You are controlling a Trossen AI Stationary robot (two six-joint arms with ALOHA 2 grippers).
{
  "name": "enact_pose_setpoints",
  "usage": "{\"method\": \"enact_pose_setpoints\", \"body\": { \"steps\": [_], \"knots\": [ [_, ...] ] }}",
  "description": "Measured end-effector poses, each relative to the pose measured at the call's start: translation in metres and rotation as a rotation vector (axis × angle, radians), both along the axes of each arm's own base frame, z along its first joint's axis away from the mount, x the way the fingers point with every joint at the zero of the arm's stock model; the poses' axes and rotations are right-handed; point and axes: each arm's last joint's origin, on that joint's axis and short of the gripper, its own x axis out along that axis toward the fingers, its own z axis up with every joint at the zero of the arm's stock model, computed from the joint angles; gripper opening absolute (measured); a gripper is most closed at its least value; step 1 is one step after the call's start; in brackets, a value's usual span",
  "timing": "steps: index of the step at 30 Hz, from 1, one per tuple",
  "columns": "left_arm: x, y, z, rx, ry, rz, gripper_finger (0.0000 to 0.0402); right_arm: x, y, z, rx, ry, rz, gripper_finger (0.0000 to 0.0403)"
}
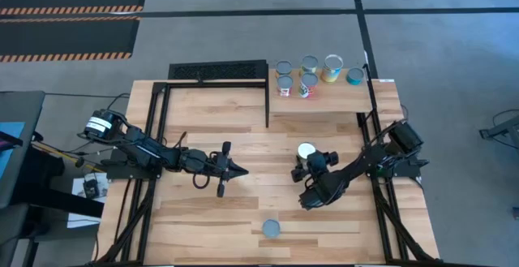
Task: Pick and place cans onto a shelf
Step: Put the large canned oranges on the shelf
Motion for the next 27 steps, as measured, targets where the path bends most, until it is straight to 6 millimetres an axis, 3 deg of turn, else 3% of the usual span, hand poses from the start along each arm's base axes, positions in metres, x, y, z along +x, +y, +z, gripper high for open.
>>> {"method": "enact_pose_setpoints", "body": {
  "steps": [15, 27],
  "knots": [
    [0.000, 0.000, -0.001, 0.003, 0.015, 0.000, 0.0002, -0.001, -0.014, 0.042, 0.084, 0.053, 0.063, 0.0352],
    [0.000, 0.000, -0.002, 0.005, 0.024, 0.000, 0.0002, 0.022, -0.022, 0.008, 0.058, 0.060, 0.028, 0.0344]
  ]
}}
